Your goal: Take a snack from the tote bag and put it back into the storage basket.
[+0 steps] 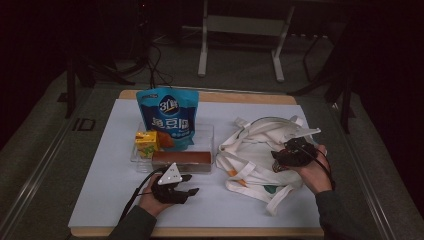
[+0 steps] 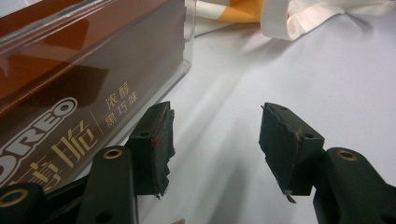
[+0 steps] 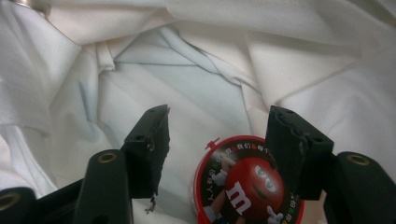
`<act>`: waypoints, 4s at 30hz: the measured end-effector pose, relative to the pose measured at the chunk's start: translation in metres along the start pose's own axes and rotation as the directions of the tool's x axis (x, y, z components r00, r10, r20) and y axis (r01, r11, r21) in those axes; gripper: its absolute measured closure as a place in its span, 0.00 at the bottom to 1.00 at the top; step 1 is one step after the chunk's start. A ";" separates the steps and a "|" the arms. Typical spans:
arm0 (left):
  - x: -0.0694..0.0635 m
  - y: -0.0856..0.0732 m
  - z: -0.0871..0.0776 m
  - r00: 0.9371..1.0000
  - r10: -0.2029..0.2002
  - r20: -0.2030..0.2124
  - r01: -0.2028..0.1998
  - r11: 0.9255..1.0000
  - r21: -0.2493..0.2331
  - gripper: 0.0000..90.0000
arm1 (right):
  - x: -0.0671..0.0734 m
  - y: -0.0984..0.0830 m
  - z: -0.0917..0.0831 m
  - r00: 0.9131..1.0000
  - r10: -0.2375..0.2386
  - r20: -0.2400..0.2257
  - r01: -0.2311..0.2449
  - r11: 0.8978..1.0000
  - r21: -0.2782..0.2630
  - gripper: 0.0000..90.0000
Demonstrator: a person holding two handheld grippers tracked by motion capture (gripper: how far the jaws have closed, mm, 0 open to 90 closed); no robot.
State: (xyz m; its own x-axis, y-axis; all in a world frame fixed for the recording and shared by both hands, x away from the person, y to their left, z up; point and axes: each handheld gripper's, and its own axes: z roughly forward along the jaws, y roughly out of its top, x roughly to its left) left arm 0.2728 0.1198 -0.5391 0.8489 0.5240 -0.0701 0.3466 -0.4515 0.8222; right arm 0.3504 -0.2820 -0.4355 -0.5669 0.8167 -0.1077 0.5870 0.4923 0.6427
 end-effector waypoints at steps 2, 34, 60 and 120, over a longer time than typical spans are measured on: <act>0.000 0.000 0.000 1.000 -0.001 0.000 0.001 1.000 0.000 0.50 | -0.001 -0.001 0.001 1.000 0.004 -0.002 -0.004 1.000 0.009 0.41; 0.001 0.000 0.000 1.000 -0.004 0.000 0.004 1.000 0.002 0.49 | -0.019 -0.015 0.017 0.999 0.029 0.024 -0.033 0.987 0.157 0.25; 0.001 0.000 0.001 1.000 -0.003 -0.001 0.003 1.000 0.005 0.49 | -0.020 -0.018 0.033 0.999 0.051 -0.016 -0.045 0.971 0.235 0.28; 0.001 0.000 0.000 1.000 -0.002 0.002 0.002 1.000 0.005 0.49 | 0.005 0.016 0.016 0.994 -0.069 -0.085 0.085 0.976 0.200 0.28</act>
State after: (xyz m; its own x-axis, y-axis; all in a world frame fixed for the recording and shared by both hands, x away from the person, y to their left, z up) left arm 0.2736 0.1197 -0.5392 0.8488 0.5238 -0.0726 0.3503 -0.4541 0.8192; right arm 0.3662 -0.2652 -0.4375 -0.6531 0.7523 -0.0863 0.6407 0.6098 0.4666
